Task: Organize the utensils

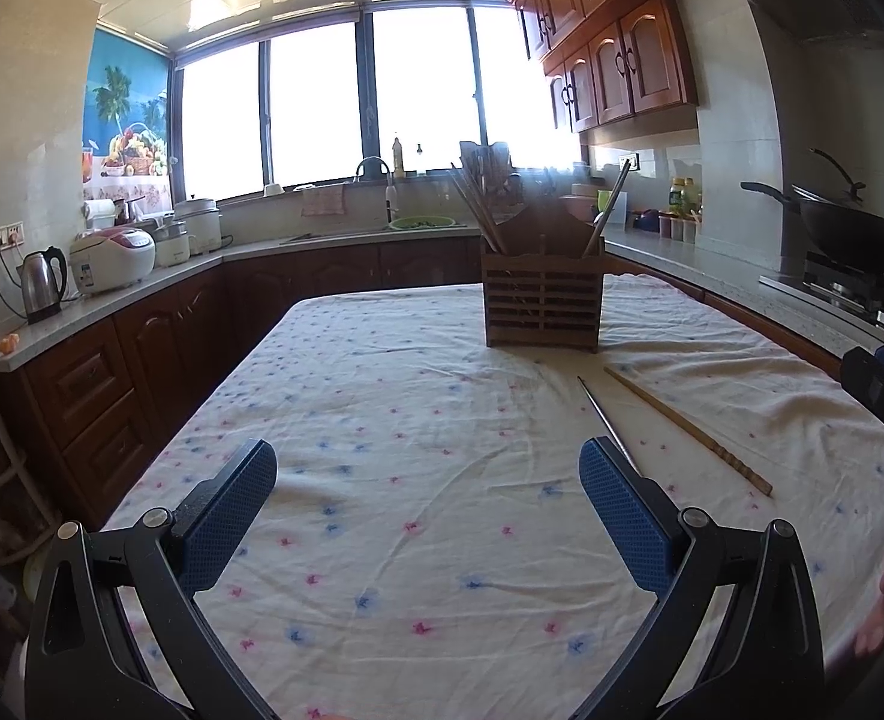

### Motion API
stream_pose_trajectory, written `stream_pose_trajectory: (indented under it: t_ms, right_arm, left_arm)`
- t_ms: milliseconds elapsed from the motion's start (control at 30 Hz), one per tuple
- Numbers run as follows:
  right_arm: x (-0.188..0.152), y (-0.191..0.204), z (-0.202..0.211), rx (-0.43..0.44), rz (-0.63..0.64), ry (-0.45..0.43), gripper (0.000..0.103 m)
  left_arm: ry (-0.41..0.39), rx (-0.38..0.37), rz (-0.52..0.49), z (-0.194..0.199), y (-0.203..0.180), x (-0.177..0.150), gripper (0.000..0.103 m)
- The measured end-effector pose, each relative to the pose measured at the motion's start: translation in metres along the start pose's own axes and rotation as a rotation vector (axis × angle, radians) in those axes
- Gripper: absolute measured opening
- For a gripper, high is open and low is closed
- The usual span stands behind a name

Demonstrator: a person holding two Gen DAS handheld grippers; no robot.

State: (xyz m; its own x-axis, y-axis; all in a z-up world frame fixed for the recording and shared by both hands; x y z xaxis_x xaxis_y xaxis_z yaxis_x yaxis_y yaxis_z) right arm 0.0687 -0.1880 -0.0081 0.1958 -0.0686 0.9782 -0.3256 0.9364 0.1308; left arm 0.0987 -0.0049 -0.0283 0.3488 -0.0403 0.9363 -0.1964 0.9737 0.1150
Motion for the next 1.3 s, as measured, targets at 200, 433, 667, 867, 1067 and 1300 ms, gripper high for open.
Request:
stream_pose_trajectory:
  t_ms: [200,433,667,867,1067,1300]
  right_arm:
    - [0.0001,0.0000,-0.0002,-0.001,-0.001,0.000,0.103]
    - [-0.0004,0.0009,-0.0013,-0.001,-0.003,0.005,0.103]
    - [-0.0014,0.0031,-0.0022,0.000,-0.005,0.007,0.103]
    - [-0.0016,0.0041,-0.0025,0.001,-0.005,0.006,0.103]
    - [-0.0018,0.0039,-0.0030,0.001,-0.007,0.005,0.103]
    - [-0.0017,0.0041,-0.0030,0.001,-0.009,0.006,0.103]
  left_arm:
    - [0.000,-0.006,-0.003,0.0004,-0.0001,0.0001,0.103]
    - [0.001,-0.008,-0.007,-0.0002,-0.0008,-0.0009,0.103]
    - [0.001,-0.009,-0.005,0.0000,-0.0010,-0.0009,0.103]
    - [0.001,-0.013,-0.009,-0.0004,-0.0018,-0.0007,0.103]
    - [0.000,-0.013,-0.011,-0.0015,-0.0027,-0.0005,0.103]
    - [0.000,-0.015,-0.011,-0.0011,-0.0024,0.0002,0.103]
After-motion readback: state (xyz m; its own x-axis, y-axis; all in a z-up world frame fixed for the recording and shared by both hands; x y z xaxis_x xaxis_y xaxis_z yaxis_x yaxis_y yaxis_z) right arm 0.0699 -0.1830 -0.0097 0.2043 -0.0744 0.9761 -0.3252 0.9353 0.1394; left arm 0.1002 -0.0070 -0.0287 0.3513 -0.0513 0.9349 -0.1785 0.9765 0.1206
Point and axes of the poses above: each gripper's, at about its wrist camera, not at the fingertips, and z roughly against the way its jaws point, y to its left, x to its top, the point moved 10 cm from there along -z, roughly the way its jaws point, and after that the axes turned 9 degrees about x, right-handed, at the moved point
